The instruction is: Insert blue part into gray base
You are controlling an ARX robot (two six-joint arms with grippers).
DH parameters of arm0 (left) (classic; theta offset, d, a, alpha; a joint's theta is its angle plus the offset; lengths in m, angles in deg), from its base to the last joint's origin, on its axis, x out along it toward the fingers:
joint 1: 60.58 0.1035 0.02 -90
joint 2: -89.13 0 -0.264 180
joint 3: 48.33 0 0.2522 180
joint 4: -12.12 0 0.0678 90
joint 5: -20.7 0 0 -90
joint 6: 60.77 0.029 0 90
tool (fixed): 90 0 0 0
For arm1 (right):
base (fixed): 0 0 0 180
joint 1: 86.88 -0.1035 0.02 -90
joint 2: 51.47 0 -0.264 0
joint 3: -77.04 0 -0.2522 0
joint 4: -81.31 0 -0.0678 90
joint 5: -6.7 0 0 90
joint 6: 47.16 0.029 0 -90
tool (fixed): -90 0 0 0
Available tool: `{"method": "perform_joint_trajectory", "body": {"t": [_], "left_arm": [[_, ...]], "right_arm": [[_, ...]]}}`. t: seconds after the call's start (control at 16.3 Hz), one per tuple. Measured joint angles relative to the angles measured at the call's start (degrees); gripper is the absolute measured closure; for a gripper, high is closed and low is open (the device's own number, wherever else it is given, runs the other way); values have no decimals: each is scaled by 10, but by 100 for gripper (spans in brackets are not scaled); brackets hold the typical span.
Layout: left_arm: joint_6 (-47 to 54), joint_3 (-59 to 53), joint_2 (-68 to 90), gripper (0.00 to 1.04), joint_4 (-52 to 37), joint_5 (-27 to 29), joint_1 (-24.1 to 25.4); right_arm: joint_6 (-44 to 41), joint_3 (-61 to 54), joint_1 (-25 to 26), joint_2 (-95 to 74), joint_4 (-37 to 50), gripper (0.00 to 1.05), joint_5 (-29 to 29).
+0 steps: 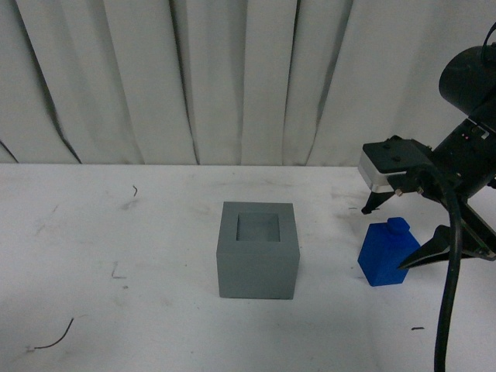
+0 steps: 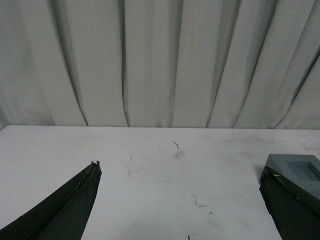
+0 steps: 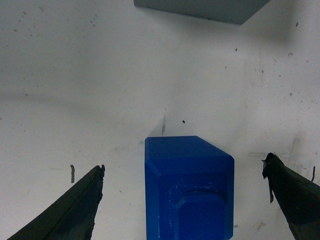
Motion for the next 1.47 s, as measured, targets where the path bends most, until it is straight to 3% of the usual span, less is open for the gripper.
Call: {"method": "perform_joint_trajectory", "body": {"t": [0.25,0.31,0.49,0.61,1.11,1.29,1.47], "left_arm": [[0,0,0,7,0,0,0],[0,0,0,7,0,0,0],[0,0,0,7,0,0,0],[0,0,0,7,0,0,0],[0,0,0,7,0,0,0],[0,0,0,7,0,0,0],[0,0,0,7,0,0,0]], "right_arm": [[41,0,-3,-6,15,6,-33],[56,-1,-5,-7,15,10,-39],[74,-4,-6,-10,14,43,-50],[74,-4,-6,-10,10,57,-50],[57,46,-11,38,-102,58,-42],[71,93,-62,58,-114,58,-6],[145,96,-132,58,-98,58,5]]}}
